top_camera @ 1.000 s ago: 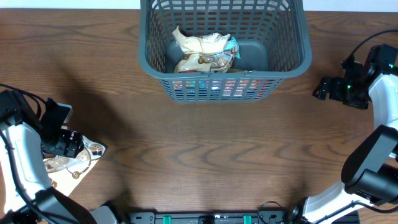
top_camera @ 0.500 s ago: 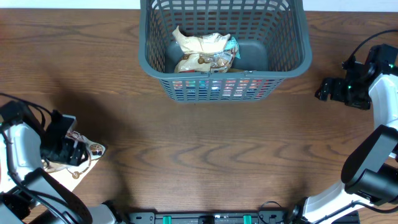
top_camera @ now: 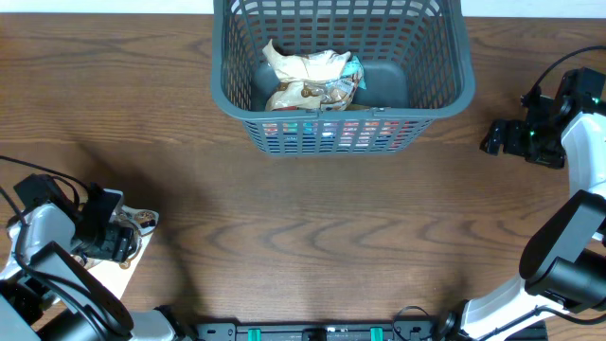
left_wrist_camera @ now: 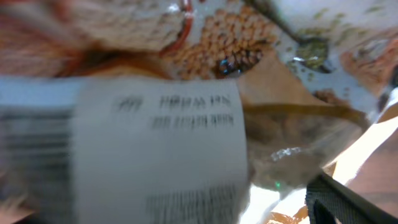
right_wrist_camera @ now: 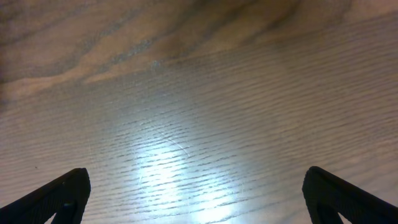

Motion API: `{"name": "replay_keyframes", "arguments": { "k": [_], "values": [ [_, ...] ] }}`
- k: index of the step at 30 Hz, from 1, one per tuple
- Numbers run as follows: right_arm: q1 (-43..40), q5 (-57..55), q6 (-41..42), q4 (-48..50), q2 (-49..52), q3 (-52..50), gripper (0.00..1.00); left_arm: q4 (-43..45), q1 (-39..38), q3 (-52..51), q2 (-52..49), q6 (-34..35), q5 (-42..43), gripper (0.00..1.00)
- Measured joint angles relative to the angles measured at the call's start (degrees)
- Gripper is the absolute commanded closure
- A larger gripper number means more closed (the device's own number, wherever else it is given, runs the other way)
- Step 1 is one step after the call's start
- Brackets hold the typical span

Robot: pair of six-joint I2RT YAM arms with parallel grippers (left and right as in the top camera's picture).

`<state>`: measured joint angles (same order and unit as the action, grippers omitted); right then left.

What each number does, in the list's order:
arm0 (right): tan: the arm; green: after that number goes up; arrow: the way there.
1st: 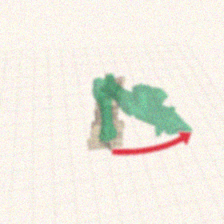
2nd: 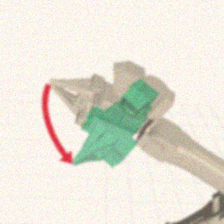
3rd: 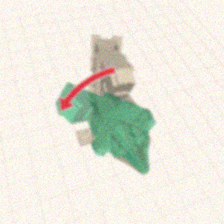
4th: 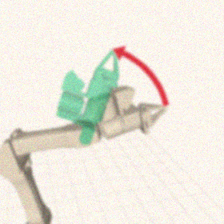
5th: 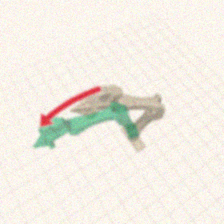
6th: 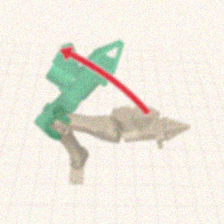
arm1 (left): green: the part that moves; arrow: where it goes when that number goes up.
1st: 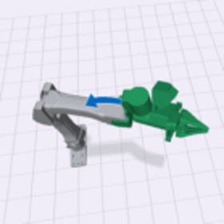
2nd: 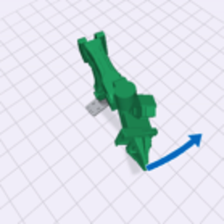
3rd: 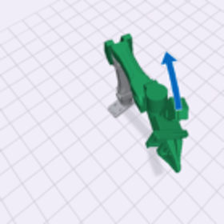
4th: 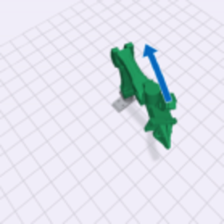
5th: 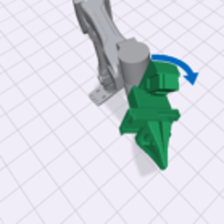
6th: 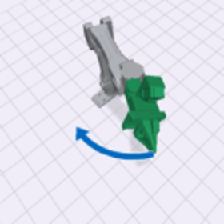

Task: Pack container
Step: 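Grasp the last dried-mushroom pouch at front left with left gripper, then lift the mushroom pouch into the basket and release it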

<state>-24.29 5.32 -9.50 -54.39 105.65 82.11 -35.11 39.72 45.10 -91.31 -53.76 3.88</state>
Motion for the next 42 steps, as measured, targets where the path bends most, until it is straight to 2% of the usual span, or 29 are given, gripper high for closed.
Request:
{"name": "replay_keyframes", "arguments": {
  "k": [4,8,14,21,25,31,37,42],
  "values": [
    [0.00,-0.02,0.00,-0.22,0.00,-0.02,0.01,1.38,0.15,0.02,0.00,-0.24,1.25,0.71],
    [0.00,-0.02,0.00,-0.24,0.00,0.00,0.01,1.81,0.20,0.04,0.02,-0.13,4.90,0.94],
    [0.00,-0.02,0.00,-0.22,0.00,0.00,0.01,2.71,-2.01,0.02,0.70,1.33,10.05,0.94],
    [0.00,-0.02,0.00,-0.33,0.02,0.00,0.01,6.21,-6.23,0.83,5.77,13.88,15.93,0.94],
    [0.00,-0.02,0.00,-0.42,0.00,0.00,0.01,6.10,-9.29,5.46,10.38,22.73,17.53,0.94],
    [0.00,-0.02,0.00,-0.44,0.00,-0.02,0.01,5.53,-17.68,18.51,16.39,29.83,18.01,0.94],
    [0.00,0.15,0.00,-0.68,0.00,-0.02,0.01,5.51,-29.99,35.82,16.76,31.65,15.34,0.94],
    [0.00,0.48,0.00,-0.66,0.00,-0.04,0.01,5.53,-38.47,50.86,12.41,31.45,13.40,0.94]
  ]
}}
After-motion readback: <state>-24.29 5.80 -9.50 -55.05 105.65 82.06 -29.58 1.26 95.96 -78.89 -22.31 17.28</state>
